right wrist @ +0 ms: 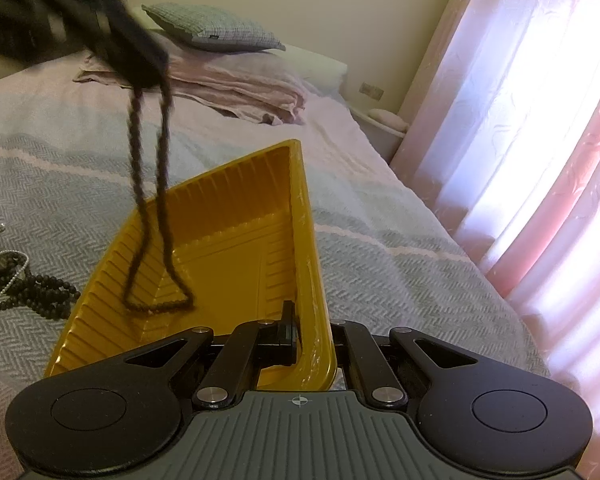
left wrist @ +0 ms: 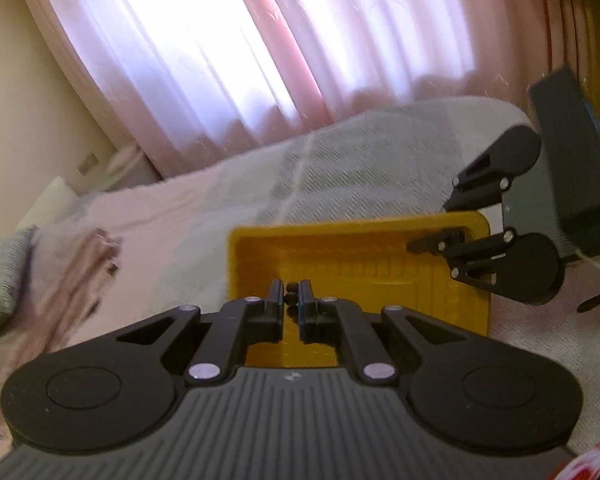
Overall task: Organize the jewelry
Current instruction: 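Lower the brown bead strand into the held tray and open the left gripper, then grasp the white pearl strand from the pile with the left gripper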
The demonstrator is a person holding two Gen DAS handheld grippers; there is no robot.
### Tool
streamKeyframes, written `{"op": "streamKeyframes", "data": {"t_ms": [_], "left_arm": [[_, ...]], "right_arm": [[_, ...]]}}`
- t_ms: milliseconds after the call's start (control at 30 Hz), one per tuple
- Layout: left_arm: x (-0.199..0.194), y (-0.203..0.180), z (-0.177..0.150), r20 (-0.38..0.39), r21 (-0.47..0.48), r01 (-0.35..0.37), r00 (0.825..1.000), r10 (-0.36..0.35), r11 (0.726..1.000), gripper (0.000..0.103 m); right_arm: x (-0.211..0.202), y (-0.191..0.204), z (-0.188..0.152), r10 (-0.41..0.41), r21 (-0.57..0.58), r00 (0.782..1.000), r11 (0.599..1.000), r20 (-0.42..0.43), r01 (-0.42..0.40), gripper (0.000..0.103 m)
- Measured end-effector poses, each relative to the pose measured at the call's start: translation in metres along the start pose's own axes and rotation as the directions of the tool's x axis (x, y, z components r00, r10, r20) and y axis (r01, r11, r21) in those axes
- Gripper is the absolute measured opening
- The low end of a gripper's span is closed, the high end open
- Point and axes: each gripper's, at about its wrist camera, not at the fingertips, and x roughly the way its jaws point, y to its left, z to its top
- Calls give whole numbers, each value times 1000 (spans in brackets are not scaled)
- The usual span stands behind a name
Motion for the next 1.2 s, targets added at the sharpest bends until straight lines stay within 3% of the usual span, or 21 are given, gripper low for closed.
{"op": "streamKeyframes", "data": {"t_ms": [300, 633, 700, 967, 1200], "left_arm": [[45, 4, -12, -53, -96, 51, 997, -57, 994, 6], [26, 23, -32, -59, -174, 28, 997, -39, 984, 20], [14, 30, -45, -72, -193, 6, 997, -20, 981, 26], [-28, 33, -136, -186, -280, -103, 981, 52, 955, 26], [-44, -15, -207, -202, -287, -43, 979, -17, 957, 26]], "right_arm": [[5, -3, 0, 11, 12, 1000, 1000, -10, -10, 4], [7, -2, -1, 11, 18, 1000, 1000, -14, -11, 4], [7, -2, -2, 10, 18, 1000, 1000, -15, -10, 4], [6, 1, -4, 5, 13, 1000, 1000, -13, -5, 4], [6, 1, -4, 1, 8, 1000, 1000, -21, -1, 4]]}}
